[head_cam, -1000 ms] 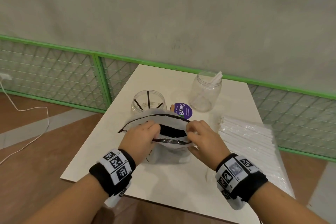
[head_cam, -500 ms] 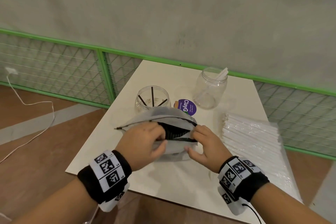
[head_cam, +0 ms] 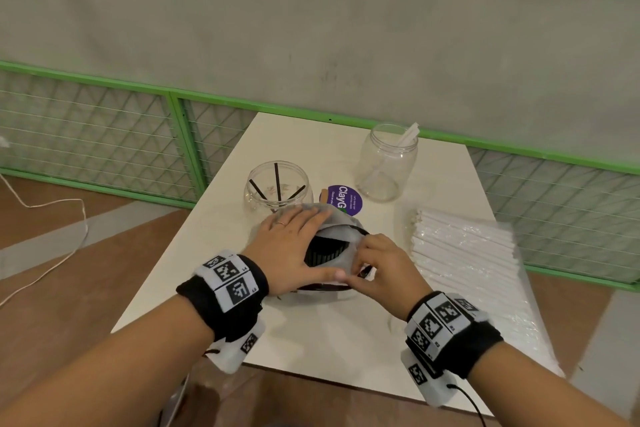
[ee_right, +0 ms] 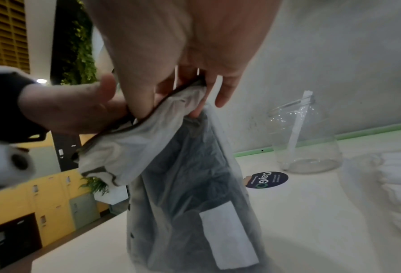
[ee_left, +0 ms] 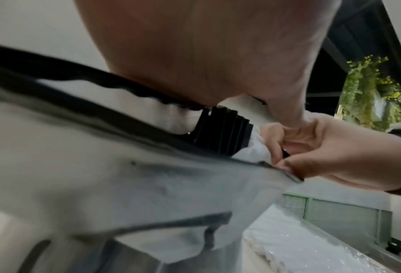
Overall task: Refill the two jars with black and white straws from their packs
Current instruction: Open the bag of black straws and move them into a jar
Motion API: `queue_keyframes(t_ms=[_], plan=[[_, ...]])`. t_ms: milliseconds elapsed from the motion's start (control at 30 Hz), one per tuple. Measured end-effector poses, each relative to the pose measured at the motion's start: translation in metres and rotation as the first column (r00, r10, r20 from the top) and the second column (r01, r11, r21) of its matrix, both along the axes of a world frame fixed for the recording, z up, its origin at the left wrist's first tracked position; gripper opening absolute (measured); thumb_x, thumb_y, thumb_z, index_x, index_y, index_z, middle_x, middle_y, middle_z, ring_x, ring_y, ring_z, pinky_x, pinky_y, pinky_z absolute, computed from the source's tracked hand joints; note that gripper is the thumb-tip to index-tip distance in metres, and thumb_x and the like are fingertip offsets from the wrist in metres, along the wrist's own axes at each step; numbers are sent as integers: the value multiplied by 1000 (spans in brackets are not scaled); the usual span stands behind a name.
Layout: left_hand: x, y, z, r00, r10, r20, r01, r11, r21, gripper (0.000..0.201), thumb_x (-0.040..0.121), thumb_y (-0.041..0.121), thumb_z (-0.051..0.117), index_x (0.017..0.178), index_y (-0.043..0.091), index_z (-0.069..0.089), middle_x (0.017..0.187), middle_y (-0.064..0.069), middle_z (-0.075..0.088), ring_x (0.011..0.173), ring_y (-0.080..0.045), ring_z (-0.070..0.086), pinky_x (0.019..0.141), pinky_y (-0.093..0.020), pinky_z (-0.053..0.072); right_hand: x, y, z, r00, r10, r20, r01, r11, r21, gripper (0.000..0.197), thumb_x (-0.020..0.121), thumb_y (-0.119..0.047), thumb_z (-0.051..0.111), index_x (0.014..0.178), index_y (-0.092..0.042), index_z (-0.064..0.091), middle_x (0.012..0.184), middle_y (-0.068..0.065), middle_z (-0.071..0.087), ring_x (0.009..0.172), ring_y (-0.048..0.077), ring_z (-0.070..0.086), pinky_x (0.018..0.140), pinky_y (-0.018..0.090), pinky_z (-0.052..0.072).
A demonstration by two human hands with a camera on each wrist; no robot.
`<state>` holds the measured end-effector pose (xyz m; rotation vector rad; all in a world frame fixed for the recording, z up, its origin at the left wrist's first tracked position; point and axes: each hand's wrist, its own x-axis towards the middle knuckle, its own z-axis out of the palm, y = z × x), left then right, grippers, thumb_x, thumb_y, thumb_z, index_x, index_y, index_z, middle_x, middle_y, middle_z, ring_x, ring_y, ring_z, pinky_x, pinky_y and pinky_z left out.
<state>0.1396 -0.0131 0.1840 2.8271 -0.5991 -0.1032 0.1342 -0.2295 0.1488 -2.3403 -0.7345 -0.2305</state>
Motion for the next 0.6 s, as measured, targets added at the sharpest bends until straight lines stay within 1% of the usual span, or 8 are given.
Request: queue_keyframes(t_ms=[67,200,267,333,400,467,533,600], plan=[[2,1,0,1000,23,-3,-23,1000,-7,114,53,97,14,148,34,2,157,8,12,143,-16,10,113,-41,14,-2,-1,1,999,14,42,-13,1000,-24,20,73,-27,74,85,-16,61,93,-4,51,81,13,48,70,19,40],[12,2,6,999,35,-11,-35,996,78,117,57,88,45,147,33,-5,157,3,13,140,-23,18,108,-47,22,-7,0,2,989,-102,104,110,992,-66,64,64,-14,84,116,-31,50,123,-5,27,103,6,38,83,15,38],[14,1,9,1000,28,8,-29,994,103,114,60,81,54,147,31,2,151,4,30,134,-24,26,105,-45,24,-6,2,6,988,-150,24,151,988,-32,88,62,-20,87,130,-44,37,141,-6,14,118,11,34,91,15,36],[13,-2,10,999,17,37,-21,993,117,110,61,79,57,147,31,8,144,5,40,130,-23,30,103,-43,24,0,5,9,977,-107,-187,118,992,46,107,64,-21,86,139,-51,16,148,-8,9,128,10,31,94,10,36],[11,-4,12,997,-3,72,-7,991,133,108,60,77,59,146,32,12,138,5,42,129,-22,30,103,-41,23,9,7,10,928,-33,-371,96,984,152,116,64,-19,84,144,-47,5,146,1,28,128,11,39,101,12,37],[11,-4,13,996,-10,88,-1,992,129,109,59,76,62,146,34,12,139,4,38,131,-22,27,106,-40,20,14,7,12,866,19,-500,119,963,242,115,65,-14,80,146,-47,5,128,5,54,113,17,58,99,33,48],[12,-2,14,997,-12,76,4,994,108,116,56,73,66,147,35,6,148,4,25,137,-22,18,109,-41,17,16,6,12,843,36,-536,129,955,266,105,68,-8,73,144,-48,13,115,5,64,99,20,65,91,43,53],[13,0,14,998,-37,55,32,995,90,119,55,71,67,147,37,0,155,7,13,142,-22,11,112,-45,12,17,7,15,841,79,-536,83,959,270,93,69,-5,64,144,-44,25,118,4,66,102,18,65,90,40,54]])
